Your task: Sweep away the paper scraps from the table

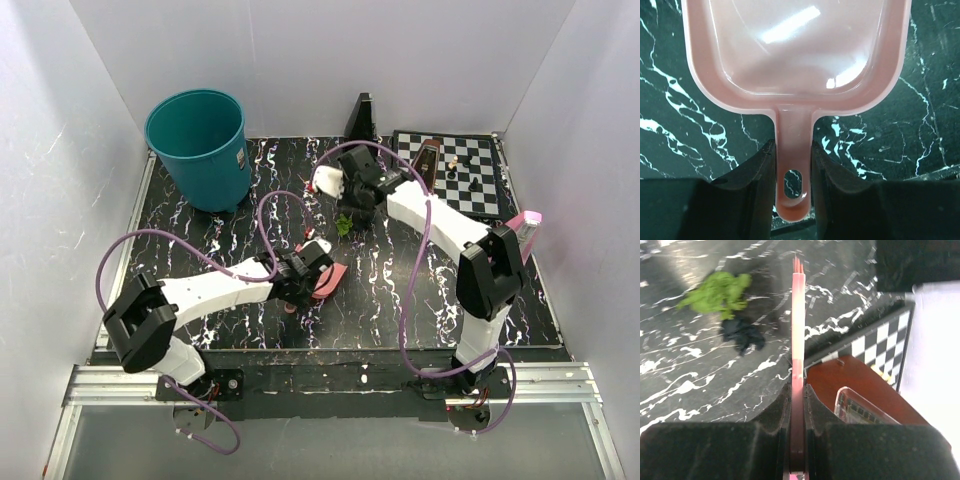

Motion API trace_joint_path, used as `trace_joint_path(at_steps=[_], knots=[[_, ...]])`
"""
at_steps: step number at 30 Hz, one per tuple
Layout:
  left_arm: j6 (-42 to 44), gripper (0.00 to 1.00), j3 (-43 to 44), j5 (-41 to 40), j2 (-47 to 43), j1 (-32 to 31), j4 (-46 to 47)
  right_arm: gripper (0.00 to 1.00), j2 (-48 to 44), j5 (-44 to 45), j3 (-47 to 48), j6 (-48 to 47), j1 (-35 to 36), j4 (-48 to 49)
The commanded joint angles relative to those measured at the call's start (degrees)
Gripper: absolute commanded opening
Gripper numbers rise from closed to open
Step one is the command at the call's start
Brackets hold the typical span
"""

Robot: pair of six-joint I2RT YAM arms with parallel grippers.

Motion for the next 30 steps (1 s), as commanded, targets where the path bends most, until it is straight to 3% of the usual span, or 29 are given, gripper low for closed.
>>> trace_joint_path(at_steps=[1,7,13,30], knots=[[3.1,0.0,2.5,-6.5,1.2,-1.9,5.2,0.01,3.9,6.1,8.5,9.2,-3.5,-7.8],[4.8,0.0,1.8,-7.4,4.1,-2.0,7.0,0.01,4.3,7.4,9.3,11.4,-4.3,-6.7],[5.3,0.0,1.5,-5.7,5.8,-1.8,8.8,0.01,11.6,4.0,20.6,19.4,-4.0,-23.6],[4.3,0.0,6.2,5.4,8.1,2.2,3.5,0.01,12.6,-2.9,21.7,21.8,4.2,-23.5]])
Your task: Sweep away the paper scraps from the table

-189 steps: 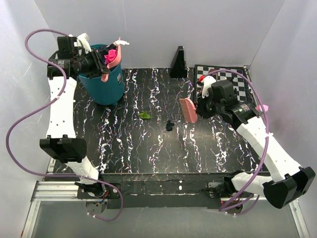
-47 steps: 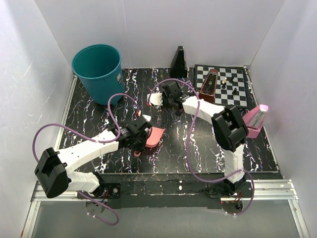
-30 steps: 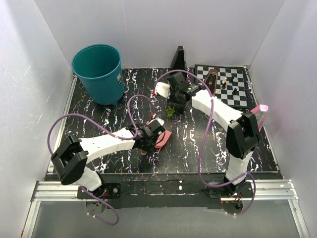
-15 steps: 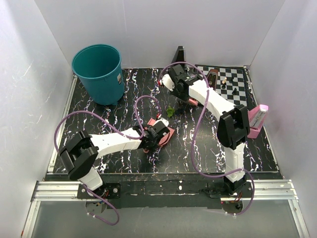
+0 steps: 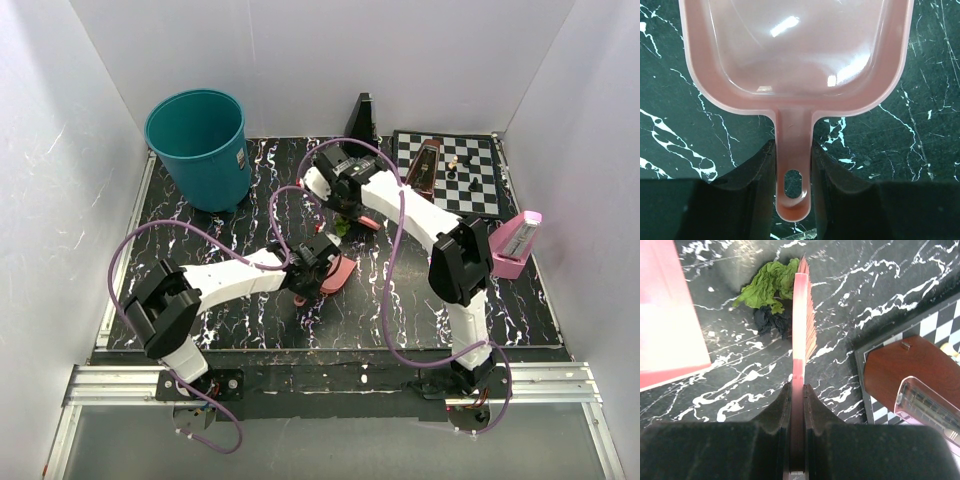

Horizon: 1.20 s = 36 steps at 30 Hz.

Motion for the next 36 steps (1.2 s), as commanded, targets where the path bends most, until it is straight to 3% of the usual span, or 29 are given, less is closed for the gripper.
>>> trace_joint_path(at_steps=[1,5,10,13,22,27,36], knots=[[-0.4,0.0,2.8,4.1,0.7,1.3,-2.4,0.01,-0.2,-6.0,2.5,1.6,1.9,-2.9],[-0.6,0.0,3.5,6.4,1.3,2.8,-3.5,0.01,-4.1,-13.3,0.5,3.6,2.5,-4.6],[-0.5,0.0,3.8,7.2,1.5,3.9,-3.5,0.01,-12.8,-30.0,-5.6,3.5,2.6,-6.5],[-0.4,0.0,3.5,7.5,1.4,4.0,-2.7,0.01,-17.2,-33.8,-7.8,2.9,2.7,-9.1],[-0.3,0.0,0.7,6.1,-0.2,3.9,0.8,0.01,-24.9,-13.5,-8.8,15.0,-2.8,-4.3],[-0.7,0.0,-0.6,4.5,-4.4,3.9,1.0,0.01,-30.1,-0.3,-14.8,23.1,-4.8,3.2],[-0.3,0.0,7.6,4.2,-9.9,6.8,-10.6,0.01,-37.3,-2.5,-24.9,37.6,-9.2,6.3]])
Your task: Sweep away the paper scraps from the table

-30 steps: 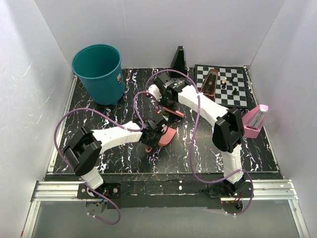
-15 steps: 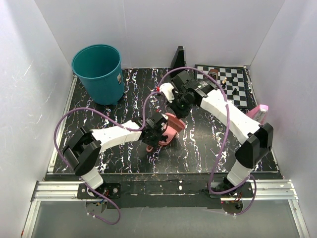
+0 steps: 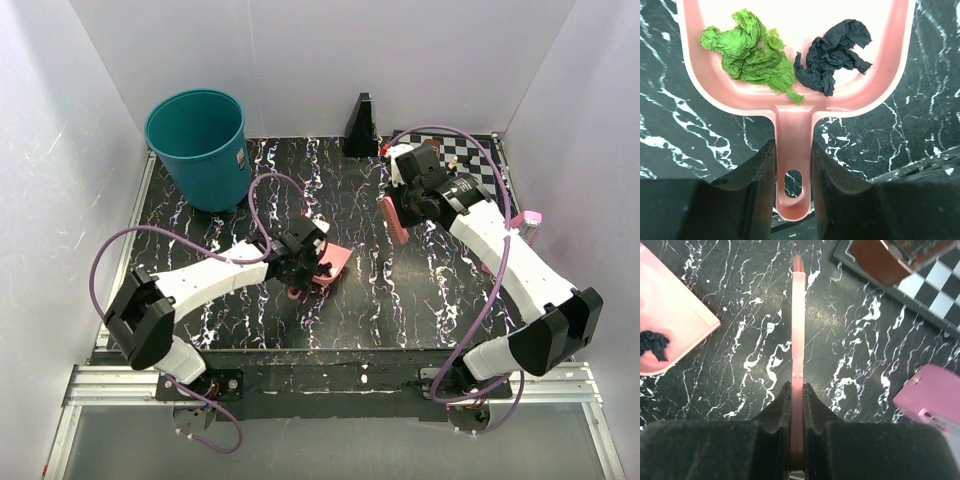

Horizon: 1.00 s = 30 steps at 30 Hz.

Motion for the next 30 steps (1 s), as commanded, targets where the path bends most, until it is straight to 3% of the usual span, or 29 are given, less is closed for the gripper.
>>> trace_joint_path(at_steps=[1,5,13,20,23,26,28,30], knots=[[0.7,0.0,7.1,-0.7,-5.6,3.7,-7.3,0.01,-3.2,0.5,-2.6,9.8,-1.0,2.9],[2.5,0.0,14.3,1.6,-7.9,9.0,-12.8,0.01,-7.7,-1.3,-6.8,13.6,-1.2,6.5],[6.9,0.0,34.0,9.0,-6.7,20.5,-18.8,0.01,-15.1,-5.5,-13.8,12.2,-1.2,11.9],[3.2,0.0,49.6,29.4,-0.5,36.6,-16.3,0.01,-16.2,-6.4,-15.2,12.0,-1.3,11.4],[-4.7,0.0,51.9,41.3,1.6,45.2,-10.6,0.01,-17.0,-7.1,-15.5,11.9,-1.3,11.6],[-19.1,0.0,48.0,57.0,3.1,54.6,3.2,0.01,-17.4,-7.2,-15.9,12.1,-1.2,11.6],[-33.3,0.0,39.8,63.7,3.0,58.2,19.1,0.01,-17.6,-7.8,-16.2,12.2,-1.3,11.6],[-53.8,0.0,29.6,66.7,2.2,60.8,40.6,0.01,-17.7,-9.0,-16.3,12.4,-1.3,11.6]])
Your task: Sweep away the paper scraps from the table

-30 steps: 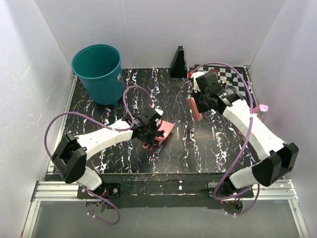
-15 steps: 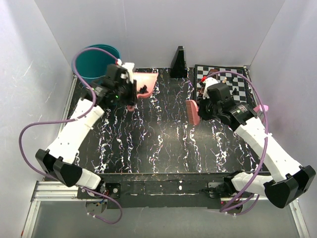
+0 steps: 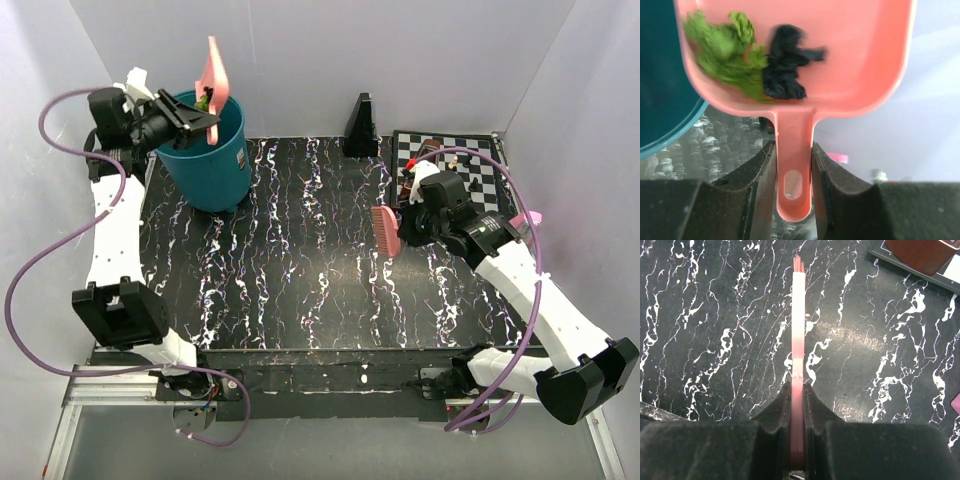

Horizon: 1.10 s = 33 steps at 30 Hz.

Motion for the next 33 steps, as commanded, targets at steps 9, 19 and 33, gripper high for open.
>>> trace_joint_path(at_steps=[9,19,33], knots=[[-78.0,0.0,-28.8,15.6,7.1,6.4,91.9,0.01,-2.2,-2.2,0.0,0.8,-0.2,1.9],[-29.9,0.0,-16.5,14.7,-5.8,4.3,36.9,0.01,-2.0,-0.4,0.5,2.6,-0.2,2.4],[11.2,0.0,-30.6,-33.2,-19.2,-25.6,-2.6,0.01,-3.7,-8.8,-9.1,13.0,-5.8,11.7]])
